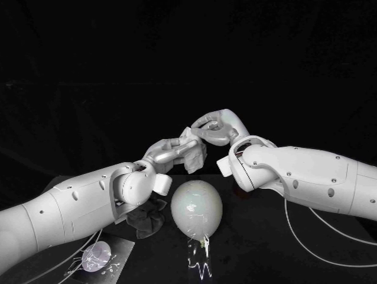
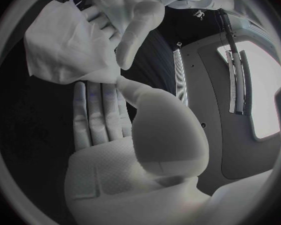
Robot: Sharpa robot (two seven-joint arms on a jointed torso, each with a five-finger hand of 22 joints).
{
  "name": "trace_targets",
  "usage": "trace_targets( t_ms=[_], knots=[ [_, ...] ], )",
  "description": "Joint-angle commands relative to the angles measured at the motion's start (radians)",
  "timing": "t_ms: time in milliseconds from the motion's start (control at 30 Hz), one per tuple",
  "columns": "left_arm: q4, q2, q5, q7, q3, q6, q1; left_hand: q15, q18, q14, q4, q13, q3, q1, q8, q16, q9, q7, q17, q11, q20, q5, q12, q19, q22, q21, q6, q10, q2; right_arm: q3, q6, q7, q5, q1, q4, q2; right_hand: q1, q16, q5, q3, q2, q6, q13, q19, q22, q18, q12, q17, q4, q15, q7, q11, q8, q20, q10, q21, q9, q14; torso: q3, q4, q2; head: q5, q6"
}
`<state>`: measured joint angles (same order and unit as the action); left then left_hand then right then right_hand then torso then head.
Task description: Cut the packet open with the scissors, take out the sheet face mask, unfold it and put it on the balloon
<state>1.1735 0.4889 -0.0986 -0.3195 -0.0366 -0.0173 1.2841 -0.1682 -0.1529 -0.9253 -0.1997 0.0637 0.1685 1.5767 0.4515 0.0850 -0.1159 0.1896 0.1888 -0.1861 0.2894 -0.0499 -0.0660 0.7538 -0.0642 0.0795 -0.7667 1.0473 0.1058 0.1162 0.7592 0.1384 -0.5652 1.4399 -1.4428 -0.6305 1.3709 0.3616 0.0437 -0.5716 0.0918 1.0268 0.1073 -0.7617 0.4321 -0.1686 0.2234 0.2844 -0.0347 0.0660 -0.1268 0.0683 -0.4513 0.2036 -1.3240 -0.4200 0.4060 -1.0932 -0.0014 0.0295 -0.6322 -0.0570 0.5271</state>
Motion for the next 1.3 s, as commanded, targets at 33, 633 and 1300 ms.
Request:
trace_targets(
  t_ms=[33, 633, 1300],
  knots=[
    [0.000, -0.005, 0.018, 0.005, 0.001, 0.002, -0.001, -0.001, -0.014, 0.005, 0.002, -0.001, 0.002, 0.009, -0.007, -0.004, 0.001, -0.001, -0.001, 0.001, -0.001, 0.002, 0.004, -0.009, 0.001, -0.008, -0.008, -0.006, 0.005, -0.001, -0.001, 0.023, -0.004, 0.000, -0.005, 0.006, -0.002, -0.004, 0.004, -0.004, -0.011, 0.005, 0.001, 0.007, 0.003, -0.010, 0.002, 0.003, -0.002, 0.000, 0.003, -0.003, -0.003, -0.001, -0.002, -0.007, 0.001, -0.002, -0.0002, -0.0002, -0.001, -0.001, 0.000],
    [-0.015, -0.013, 0.017, 0.015, -0.005, -0.004, -0.008, 0.006, -0.022, -0.007, 0.000, 0.000, 0.013, 0.017, -0.017, 0.000, 0.006, 0.012, 0.000, 0.006, 0.003, 0.002, 0.001, 0.004, -0.002, -0.004, -0.025, 0.000, 0.007, -0.005, 0.005, 0.032, 0.000, 0.000, 0.002, 0.019, -0.005, -0.007, 0.004, -0.007, -0.012, 0.003, 0.002, 0.012, 0.010, -0.010, 0.001, 0.006, -0.006, 0.000, 0.003, -0.003, -0.004, -0.001, -0.002, -0.013, 0.006, -0.002, -0.0001, -0.0003, 0.000, -0.004, 0.003],
    [-0.014, -0.015, -0.049, -0.030, -0.007, -0.001, -0.011, 0.062, -0.032, -0.149, -0.032, 0.001, 0.204, 0.039, 0.028, 0.065, -0.022, -0.013, 0.032, 0.059, -0.037, 0.001, -0.018, 0.190, -0.035, 0.090, -0.141, 0.149, -0.124, -0.006, -0.030, -0.010, -0.003, 0.001, 0.041, 0.034, -0.010, -0.011, 0.004, -0.011, -0.013, 0.000, 0.004, 0.019, 0.020, -0.009, -0.002, 0.010, -0.009, 0.001, 0.002, -0.002, -0.005, -0.001, -0.001, -0.021, 0.012, -0.002, -0.0002, -0.0004, 0.000, -0.006, 0.007]
  ],
)
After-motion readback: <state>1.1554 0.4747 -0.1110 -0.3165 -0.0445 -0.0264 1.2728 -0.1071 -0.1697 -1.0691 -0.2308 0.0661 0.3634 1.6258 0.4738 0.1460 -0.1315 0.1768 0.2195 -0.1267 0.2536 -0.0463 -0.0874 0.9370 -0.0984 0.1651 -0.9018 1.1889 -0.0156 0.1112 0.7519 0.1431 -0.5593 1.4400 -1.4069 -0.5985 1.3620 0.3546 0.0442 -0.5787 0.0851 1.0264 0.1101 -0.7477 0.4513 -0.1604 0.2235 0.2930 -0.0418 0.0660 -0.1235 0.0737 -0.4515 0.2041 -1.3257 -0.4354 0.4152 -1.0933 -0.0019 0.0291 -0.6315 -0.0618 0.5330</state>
